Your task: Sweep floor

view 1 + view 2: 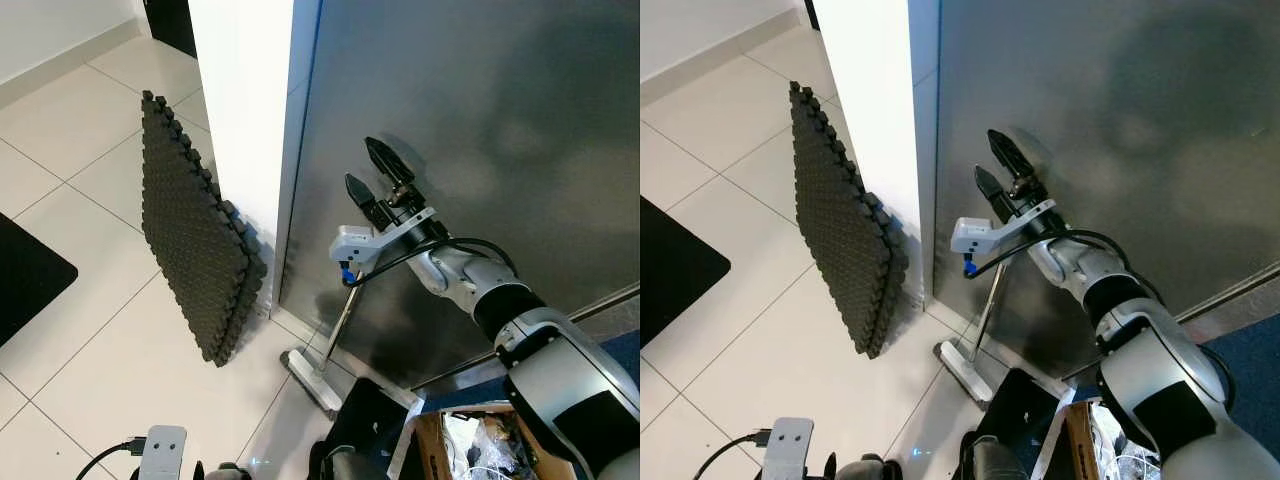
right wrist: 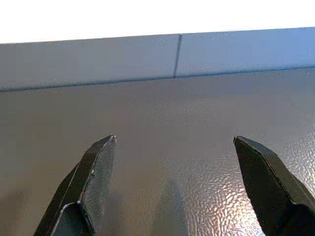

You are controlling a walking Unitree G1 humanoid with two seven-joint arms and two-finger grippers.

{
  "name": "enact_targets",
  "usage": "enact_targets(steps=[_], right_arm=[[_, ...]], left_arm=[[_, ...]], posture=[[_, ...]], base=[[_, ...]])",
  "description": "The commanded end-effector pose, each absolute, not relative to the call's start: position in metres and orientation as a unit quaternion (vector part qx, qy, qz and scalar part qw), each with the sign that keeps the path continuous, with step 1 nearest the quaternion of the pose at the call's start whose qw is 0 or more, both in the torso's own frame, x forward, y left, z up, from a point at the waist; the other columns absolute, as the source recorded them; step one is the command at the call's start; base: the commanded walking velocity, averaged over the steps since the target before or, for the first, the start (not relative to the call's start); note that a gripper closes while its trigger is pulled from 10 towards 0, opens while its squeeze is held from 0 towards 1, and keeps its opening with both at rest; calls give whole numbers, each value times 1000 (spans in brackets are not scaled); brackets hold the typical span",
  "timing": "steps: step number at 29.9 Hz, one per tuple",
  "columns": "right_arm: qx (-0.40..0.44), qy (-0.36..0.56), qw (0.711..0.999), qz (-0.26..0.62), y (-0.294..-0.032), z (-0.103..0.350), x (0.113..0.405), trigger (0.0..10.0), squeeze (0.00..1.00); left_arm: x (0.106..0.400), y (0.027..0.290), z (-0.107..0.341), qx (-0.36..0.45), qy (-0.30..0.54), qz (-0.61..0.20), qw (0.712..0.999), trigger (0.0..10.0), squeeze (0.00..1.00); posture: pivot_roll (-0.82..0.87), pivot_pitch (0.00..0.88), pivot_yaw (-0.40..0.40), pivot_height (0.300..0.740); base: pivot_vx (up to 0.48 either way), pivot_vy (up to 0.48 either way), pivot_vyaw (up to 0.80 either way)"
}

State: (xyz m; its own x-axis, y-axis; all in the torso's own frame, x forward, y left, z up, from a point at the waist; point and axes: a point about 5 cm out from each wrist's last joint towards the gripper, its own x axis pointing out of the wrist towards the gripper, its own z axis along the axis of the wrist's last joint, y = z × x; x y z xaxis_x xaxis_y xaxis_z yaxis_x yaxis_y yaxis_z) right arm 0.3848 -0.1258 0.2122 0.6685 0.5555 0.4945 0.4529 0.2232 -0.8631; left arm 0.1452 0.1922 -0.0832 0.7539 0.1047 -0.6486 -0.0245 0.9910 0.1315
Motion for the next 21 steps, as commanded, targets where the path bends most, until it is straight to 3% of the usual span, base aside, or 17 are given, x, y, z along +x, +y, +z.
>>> enact_targets(steps=[1,5,7,8,10,11,13,14,17,21], right_arm=[[-598,-399,695,31,-132,211,383,10000,0],[-570,-391,722,29,-132,214,384,10000,0],[-520,-355,776,38,-133,214,386,10000,0],[-520,-355,776,38,-133,214,386,10000,0],[-474,-305,824,63,-134,212,389,10000,0],[-474,-305,824,63,-134,212,389,10000,0],[-428,-262,860,93,-135,208,390,10000,0],[-428,-262,860,93,-135,208,390,10000,0],[-353,-225,900,124,-138,204,390,10000,0],[-309,-222,913,148,-139,204,388,10000,0]], left_arm=[[94,177,-107,48,451,7,891,10000,0],[96,177,-107,47,451,7,891,10000,0],[98,177,-106,47,450,6,892,10000,0],[98,177,-106,47,450,6,892,10000,0],[101,178,-106,47,449,6,892,10000,0],[101,178,-106,47,449,6,892,10000,0],[103,179,-105,48,449,6,892,10000,0],[103,179,-105,48,449,6,892,10000,0],[107,180,-105,51,449,7,892,10000,0],[113,181,-104,53,448,7,892,10000,0]], posture=[[36,246,-116,740],[36,235,-115,740],[35,230,-114,740],[35,230,-114,740],[34,215,-111,740],[34,215,-111,740],[33,202,-109,740],[33,202,-109,740],[31,178,-105,740],[29,150,-102,740]], base=[[0,0,0],[0,0,0],[0,0,0],[0,0,0],[0,0,0],[0,0,0],[0,0,0],[0,0,0],[0,0,0],[0,0,0]])
